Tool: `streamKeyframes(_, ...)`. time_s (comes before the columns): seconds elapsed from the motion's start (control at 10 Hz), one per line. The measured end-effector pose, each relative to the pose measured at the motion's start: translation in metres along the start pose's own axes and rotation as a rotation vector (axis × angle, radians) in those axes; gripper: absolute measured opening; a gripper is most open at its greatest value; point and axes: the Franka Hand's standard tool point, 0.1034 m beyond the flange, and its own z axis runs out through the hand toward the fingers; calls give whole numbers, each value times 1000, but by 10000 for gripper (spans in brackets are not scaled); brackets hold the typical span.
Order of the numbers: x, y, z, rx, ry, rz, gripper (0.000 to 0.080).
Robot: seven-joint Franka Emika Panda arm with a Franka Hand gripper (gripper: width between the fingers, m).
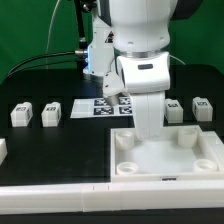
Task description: Assemble one leg
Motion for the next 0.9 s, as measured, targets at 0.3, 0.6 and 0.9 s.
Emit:
streamKeyframes(0.3,-1,-1,1,2,0,3,330)
streamKeyframes(0.6,-1,-2,2,4,0,3,607)
streamKeyframes(0.9,0,-2,2,4,0,10,642)
